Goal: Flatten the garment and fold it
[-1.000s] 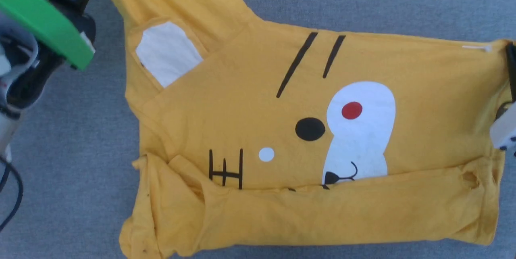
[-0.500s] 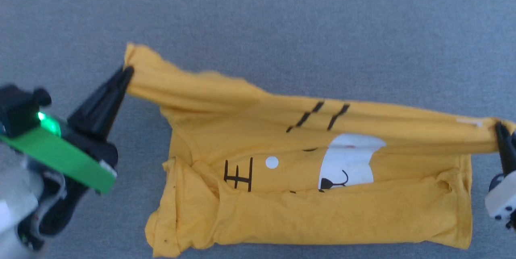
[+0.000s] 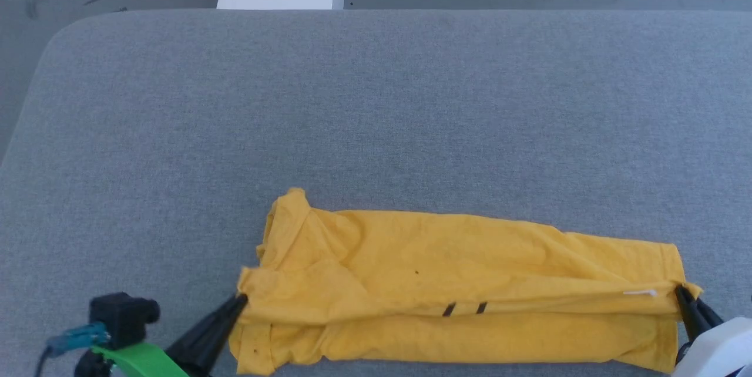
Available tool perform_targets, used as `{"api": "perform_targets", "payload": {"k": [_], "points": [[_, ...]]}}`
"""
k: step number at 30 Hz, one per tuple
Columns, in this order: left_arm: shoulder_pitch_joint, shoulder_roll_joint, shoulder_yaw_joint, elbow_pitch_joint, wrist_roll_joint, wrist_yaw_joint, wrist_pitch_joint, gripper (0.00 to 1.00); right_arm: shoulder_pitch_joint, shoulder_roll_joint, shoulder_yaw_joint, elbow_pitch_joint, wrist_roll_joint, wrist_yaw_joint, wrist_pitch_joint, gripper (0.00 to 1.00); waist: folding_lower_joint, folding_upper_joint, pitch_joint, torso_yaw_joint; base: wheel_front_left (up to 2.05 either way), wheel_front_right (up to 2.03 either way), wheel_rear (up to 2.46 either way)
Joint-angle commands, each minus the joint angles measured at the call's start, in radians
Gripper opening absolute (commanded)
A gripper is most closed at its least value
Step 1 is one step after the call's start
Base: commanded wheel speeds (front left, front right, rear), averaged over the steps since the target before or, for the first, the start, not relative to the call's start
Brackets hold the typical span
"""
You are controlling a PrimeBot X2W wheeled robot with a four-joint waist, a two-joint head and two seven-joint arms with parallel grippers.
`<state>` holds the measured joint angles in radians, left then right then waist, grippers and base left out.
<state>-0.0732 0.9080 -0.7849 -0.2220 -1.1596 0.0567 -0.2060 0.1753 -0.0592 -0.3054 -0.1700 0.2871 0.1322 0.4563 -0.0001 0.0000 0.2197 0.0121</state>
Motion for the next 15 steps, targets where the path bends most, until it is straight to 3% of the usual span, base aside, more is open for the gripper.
{"api": "perform_targets", "payload": {"k": [1,2,3,4,5,11,15], "points": [[0.003,-0.014,-0.006,0.017,0.008,-0.003,0.009,0.00,0.008,-0.001,0.002,0.009,-0.002,-0.002,-0.006,0.00,0.0001,0.0000,-0.003,-0.002,0.00,0.00,0.00],[-0.001,-0.025,-0.014,0.032,0.011,-0.002,0.014,0.00,0.007,0.000,0.001,0.016,-0.005,-0.002,-0.007,0.25,0.0001,0.0000,-0.004,-0.003,0.00,0.00,0.00],[-0.005,-0.033,-0.018,0.042,0.014,-0.001,0.015,0.43,0.005,-0.001,-0.001,0.020,-0.009,-0.002,-0.011,0.88,0.0001,0.0000,-0.005,-0.004,0.00,0.00,0.00],[-0.011,-0.044,-0.019,0.053,0.017,-0.001,0.014,0.91,0.001,0.000,-0.006,0.025,-0.014,-0.002,-0.017,1.00,0.0001,0.0000,-0.006,-0.006,0.00,0.00,0.00],[-0.015,-0.052,-0.020,0.060,0.019,-0.001,0.014,1.00,-0.003,0.000,-0.011,0.029,-0.017,-0.002,-0.022,1.00,0.0001,0.0000,-0.007,-0.007,0.00,0.00,0.00],[-0.039,-0.090,0.012,0.076,0.016,0.008,-0.014,1.00,-0.026,0.001,-0.014,0.026,-0.010,-0.002,-0.026,1.00,0.0001,0.0000,-0.015,-0.013,0.00,0.00,0.00],[-0.027,-0.126,0.110,0.053,-0.005,0.027,-0.047,1.00,-0.032,0.002,-0.025,-0.011,0.020,-0.002,-0.018,1.00,0.0001,0.0000,-0.021,-0.014,0.00,0.00,0.00]]}}
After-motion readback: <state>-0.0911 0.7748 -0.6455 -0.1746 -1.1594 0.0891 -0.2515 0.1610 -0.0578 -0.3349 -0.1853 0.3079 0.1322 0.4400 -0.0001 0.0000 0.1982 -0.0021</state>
